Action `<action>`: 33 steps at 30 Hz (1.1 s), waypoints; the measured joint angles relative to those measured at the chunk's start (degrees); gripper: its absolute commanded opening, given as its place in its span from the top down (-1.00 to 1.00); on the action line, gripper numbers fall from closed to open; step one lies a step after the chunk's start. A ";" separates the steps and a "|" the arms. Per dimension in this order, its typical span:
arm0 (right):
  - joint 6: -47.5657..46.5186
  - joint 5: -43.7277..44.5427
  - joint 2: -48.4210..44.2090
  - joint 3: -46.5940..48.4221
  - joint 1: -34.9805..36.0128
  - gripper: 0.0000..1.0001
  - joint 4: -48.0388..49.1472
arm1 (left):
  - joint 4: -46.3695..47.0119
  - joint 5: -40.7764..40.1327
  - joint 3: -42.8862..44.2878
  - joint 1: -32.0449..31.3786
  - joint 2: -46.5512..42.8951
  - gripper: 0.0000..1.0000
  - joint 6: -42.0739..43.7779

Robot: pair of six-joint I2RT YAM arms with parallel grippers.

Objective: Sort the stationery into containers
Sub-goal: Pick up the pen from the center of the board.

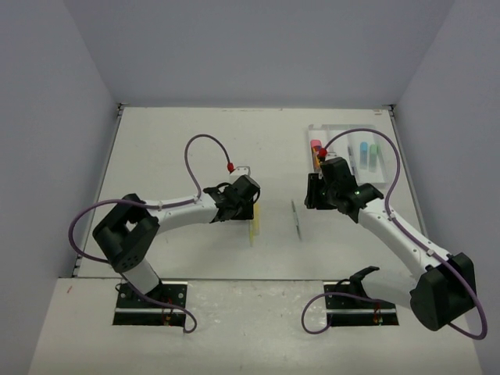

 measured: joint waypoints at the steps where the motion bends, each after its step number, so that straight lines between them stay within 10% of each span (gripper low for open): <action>1: 0.00 -0.02 -0.14 0.00 0.00 0.11 -0.02 | 0.06 0.02 -0.01 0.00 0.60 0.09 0.00; 13: -0.02 -0.19 -0.57 0.00 0.00 0.13 -0.28 | 2.29 1.15 -0.11 0.00 4.03 0.15 0.02; 19: -0.02 -0.39 -0.57 0.00 0.00 0.10 -0.43 | 1.85 -0.80 0.95 0.00 5.26 0.55 -0.06; 25: -0.67 -4.01 -3.20 -0.59 -0.01 -0.35 0.46 | -0.31 -4.50 2.69 -0.11 6.86 1.00 -0.19; 27: -1.25 -8.22 -5.83 -2.05 -0.01 -0.91 2.71 | -0.37 -5.01 2.81 -0.24 7.00 1.00 -0.42; 33: 2.64 -32.01 -12.78 -14.10 0.28 -0.96 23.79 | 0.59 -5.25 -0.98 0.78 3.54 1.00 -0.52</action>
